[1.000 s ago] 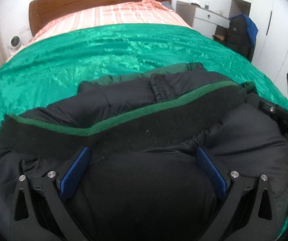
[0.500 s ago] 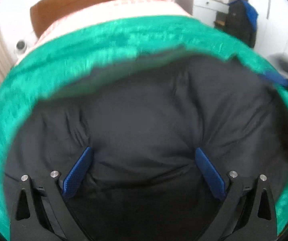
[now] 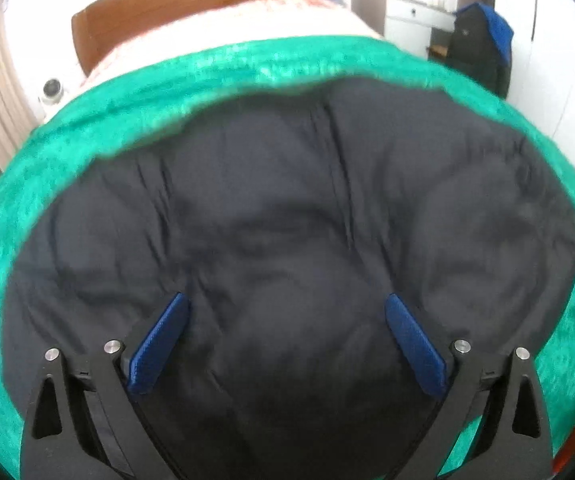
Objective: Fold large clothes
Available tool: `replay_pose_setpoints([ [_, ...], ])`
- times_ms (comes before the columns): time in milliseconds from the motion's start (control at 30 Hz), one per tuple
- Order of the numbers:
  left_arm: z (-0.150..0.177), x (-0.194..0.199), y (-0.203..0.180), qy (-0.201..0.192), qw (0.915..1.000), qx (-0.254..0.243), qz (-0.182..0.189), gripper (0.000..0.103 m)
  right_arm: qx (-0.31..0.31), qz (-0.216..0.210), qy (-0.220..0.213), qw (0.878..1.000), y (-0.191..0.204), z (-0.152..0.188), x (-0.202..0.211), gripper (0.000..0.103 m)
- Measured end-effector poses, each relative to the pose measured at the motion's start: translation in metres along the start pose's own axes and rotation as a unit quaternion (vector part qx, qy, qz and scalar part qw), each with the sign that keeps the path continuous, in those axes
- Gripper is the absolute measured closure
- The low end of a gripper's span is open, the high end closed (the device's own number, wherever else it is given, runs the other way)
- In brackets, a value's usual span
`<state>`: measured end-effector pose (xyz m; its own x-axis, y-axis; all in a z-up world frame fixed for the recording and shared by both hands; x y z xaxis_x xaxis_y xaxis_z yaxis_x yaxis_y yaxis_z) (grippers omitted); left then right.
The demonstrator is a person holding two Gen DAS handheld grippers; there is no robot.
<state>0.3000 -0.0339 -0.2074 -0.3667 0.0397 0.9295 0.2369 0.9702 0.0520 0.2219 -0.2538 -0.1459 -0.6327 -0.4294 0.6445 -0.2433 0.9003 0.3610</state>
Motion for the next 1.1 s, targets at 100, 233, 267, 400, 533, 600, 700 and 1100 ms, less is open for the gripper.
replay_pose_setpoints([
  [100,0.01,-0.018,-0.005,-0.017,0.9996,-0.003,-0.024,0.001,0.0,0.005,0.003,1.0,-0.005,0.003,-0.008,0.001],
  [233,0.01,-0.016,-0.007,-0.017,0.9995,0.001,-0.025,0.002,-0.002,0.007,0.014,1.0,-0.014,0.009,-0.016,0.001],
  [267,0.012,-0.01,-0.006,-0.008,0.9998,0.005,-0.019,0.003,-0.001,0.009,0.011,1.0,-0.015,0.009,-0.013,0.001],
  [400,0.034,0.019,-0.017,-0.012,0.9999,-0.007,-0.008,0.007,-0.01,0.011,-0.01,1.0,-0.023,0.005,0.001,0.001],
  [533,0.048,-0.001,-0.024,-0.013,0.999,-0.023,-0.036,0.003,-0.048,0.003,-0.002,0.999,-0.04,0.005,-0.007,0.001],
  [600,0.046,-0.006,-0.025,-0.011,0.9994,-0.011,-0.032,0.001,-0.071,0.006,0.0,0.997,-0.051,0.005,-0.009,0.001],
  [700,0.047,0.002,-0.028,0.011,0.9992,-0.016,-0.034,0.003,-0.117,0.012,-0.003,0.993,-0.076,0.007,-0.002,0.001],
  [1100,0.057,0.005,-0.131,-0.032,0.9832,-0.165,0.07,0.001,-0.27,-0.136,0.056,0.952,-0.118,-0.032,-0.069,0.004],
])
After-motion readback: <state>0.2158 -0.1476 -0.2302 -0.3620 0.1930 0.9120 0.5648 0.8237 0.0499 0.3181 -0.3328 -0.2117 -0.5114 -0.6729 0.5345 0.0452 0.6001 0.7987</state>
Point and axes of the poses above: each gripper's, at about its wrist camera, not at the fingertips, and x roughly against the way its jaws point, y to its left, z to its underside, the point moved 10 cm from there along -x, roughly the way its jaws point, and after that the axes turned 15 degrees about y, right-handed, at the moved point
